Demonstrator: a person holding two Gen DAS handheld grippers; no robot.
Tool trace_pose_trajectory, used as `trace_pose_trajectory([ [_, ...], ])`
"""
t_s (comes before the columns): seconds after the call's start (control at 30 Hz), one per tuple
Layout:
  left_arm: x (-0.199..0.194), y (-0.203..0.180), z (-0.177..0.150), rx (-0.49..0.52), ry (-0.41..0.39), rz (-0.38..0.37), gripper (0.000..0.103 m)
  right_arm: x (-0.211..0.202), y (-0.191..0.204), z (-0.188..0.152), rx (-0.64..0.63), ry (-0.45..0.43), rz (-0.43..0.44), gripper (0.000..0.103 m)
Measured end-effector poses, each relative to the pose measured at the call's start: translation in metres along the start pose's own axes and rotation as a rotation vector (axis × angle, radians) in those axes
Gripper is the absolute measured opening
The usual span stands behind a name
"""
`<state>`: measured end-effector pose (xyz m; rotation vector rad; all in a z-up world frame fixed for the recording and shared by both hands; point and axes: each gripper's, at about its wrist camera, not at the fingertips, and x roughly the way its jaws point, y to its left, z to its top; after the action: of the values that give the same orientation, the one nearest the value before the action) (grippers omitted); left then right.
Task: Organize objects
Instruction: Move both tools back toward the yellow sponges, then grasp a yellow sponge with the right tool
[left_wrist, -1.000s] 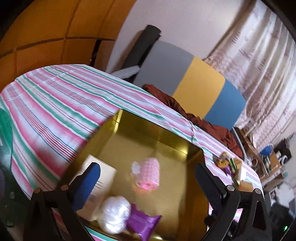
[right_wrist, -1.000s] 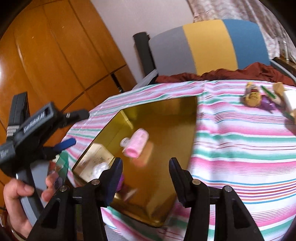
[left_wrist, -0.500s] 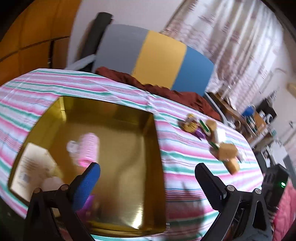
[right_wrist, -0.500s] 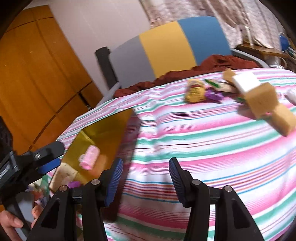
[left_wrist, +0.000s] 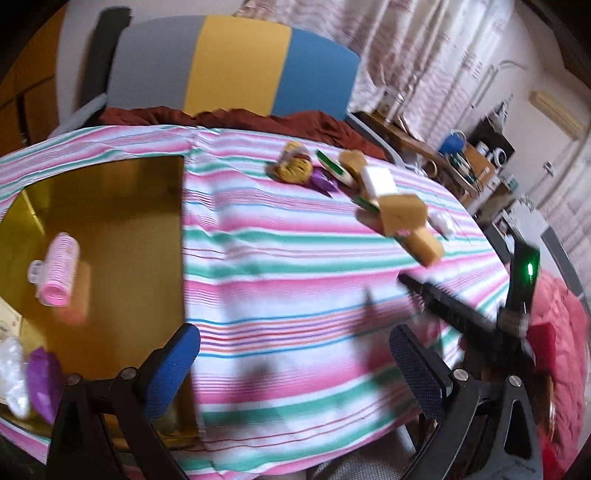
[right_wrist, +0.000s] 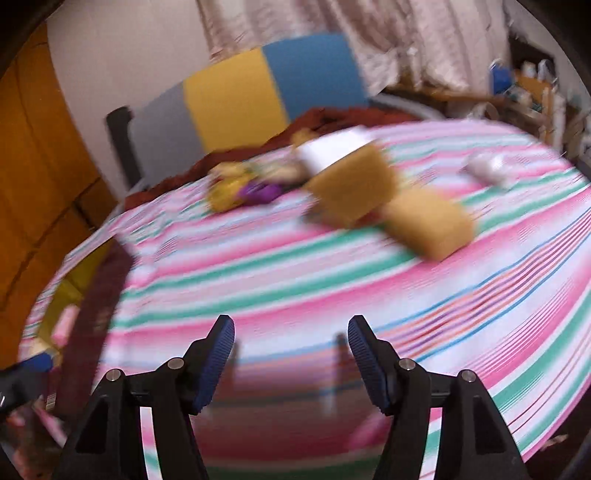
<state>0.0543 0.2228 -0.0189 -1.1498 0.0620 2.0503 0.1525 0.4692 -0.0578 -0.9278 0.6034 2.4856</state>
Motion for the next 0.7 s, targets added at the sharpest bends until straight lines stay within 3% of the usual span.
trace_pose_trajectory([
  [0.17,0.009,-0.016,-0.004,0.037,0.032,-0.019,0.103,0.011,-0.050,0.044,-0.026,-0.046,-0.112,0.078],
  [0.4,0.011,-0.022,-0.003,0.041,0.035,-0.027,0.103,0.047,-0.069,0.071,-0.187,0.026,-0.157,0.080],
  [0.7,0.029,-0.029,0.000,0.040,0.064,-0.015,0.103,0.061,-0.077,0.060,-0.155,0.030,-0.163,0.063],
])
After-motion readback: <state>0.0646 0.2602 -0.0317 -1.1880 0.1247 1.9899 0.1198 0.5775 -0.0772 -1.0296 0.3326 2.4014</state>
